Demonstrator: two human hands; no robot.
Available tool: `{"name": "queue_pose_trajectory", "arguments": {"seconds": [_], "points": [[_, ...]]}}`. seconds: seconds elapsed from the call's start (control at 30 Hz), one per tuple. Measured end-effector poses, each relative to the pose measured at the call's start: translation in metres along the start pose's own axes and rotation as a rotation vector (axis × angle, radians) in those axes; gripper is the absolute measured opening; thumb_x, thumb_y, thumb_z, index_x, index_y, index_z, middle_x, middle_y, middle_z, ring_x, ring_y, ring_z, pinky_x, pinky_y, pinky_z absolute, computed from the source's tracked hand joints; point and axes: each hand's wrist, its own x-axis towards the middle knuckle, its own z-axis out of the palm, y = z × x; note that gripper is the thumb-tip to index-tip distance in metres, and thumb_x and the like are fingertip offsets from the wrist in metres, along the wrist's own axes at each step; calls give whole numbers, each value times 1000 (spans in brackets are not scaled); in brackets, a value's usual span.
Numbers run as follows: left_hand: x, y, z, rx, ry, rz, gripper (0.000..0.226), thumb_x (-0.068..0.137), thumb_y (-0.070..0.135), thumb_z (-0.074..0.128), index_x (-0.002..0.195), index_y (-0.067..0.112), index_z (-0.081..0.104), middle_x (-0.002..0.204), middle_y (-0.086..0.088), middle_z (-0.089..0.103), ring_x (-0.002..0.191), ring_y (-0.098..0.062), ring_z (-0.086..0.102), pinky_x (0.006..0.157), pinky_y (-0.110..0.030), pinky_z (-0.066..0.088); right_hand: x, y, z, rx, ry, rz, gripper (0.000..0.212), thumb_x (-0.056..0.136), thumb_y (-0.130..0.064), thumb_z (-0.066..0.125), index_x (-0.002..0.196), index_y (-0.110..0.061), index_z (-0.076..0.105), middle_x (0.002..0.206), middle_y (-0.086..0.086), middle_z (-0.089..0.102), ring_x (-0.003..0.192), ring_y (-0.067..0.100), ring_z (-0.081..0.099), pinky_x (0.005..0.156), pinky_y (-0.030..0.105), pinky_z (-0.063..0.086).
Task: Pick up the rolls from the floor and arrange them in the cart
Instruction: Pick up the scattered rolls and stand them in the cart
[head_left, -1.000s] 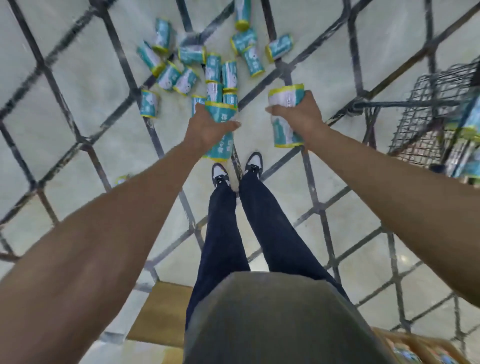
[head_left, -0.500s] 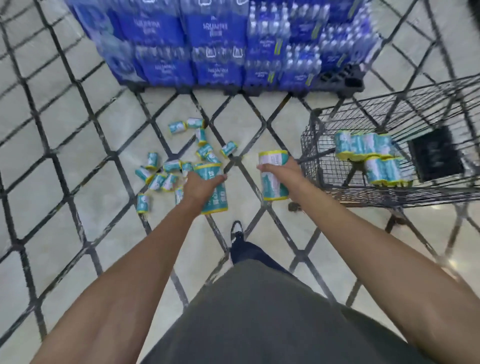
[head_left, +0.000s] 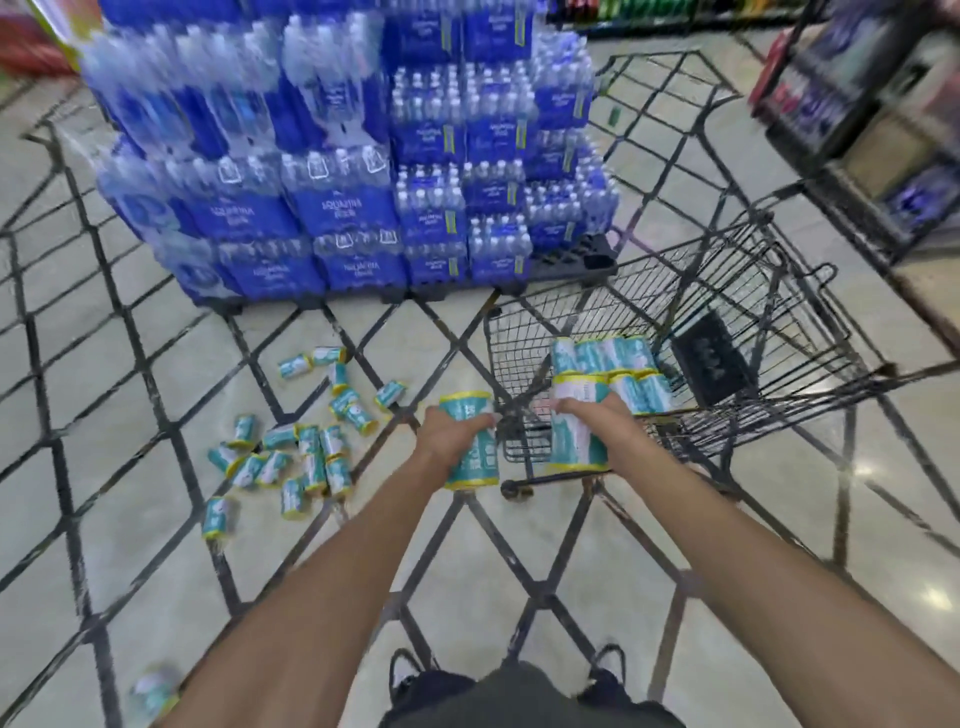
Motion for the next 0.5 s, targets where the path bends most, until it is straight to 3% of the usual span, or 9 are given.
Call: {"name": "queue_pose_trajectory", "arguments": {"seconds": [0.1,0.2,0.3,0.4,0.5], "points": [[5,10,69,-4,32,10,101,34,57,94,117,15,54,102,-10,72,79,-26,75,63,-45,64,20,2,-64,28,19,10,68,69,-26,92,123,-10,53,111,11,70,95,28,71,88,47,60],[2,22,130,21,-14,2,84,46,49,96,112,13,58,99,-10,74,76,-25,75,62,-40,63,35,2,-119,63,28,28,75,60,-25,97,122,-11,58,108,9,75,95,27,74,86,48,62],[2,39,178,-5,-40,4,66,60,33,96,111,10,61,100,-13,75,77,-25,76,61,-37,62,53,-2,-156,75,5,48,61,65,-19,95,115,-11,61,106,11,76,95,29,74,85,50,62],[17,52,211,26,-37,-6,53,67,30,93,105,12,61,97,-12,74,78,-24,75,63,-35,61,83,-7,-181,86,-8,64,69,62,-18,96,120,-9,62,106,11,76,94,30,75,84,52,62],[47,64,234,36,-22,-38,55,68,32,92,107,13,59,98,-10,73,79,-24,74,60,-32,59,121,-12,-190,63,-15,91,75,56,-23,98,120,-10,62,103,8,77,90,27,76,82,50,63]]}}
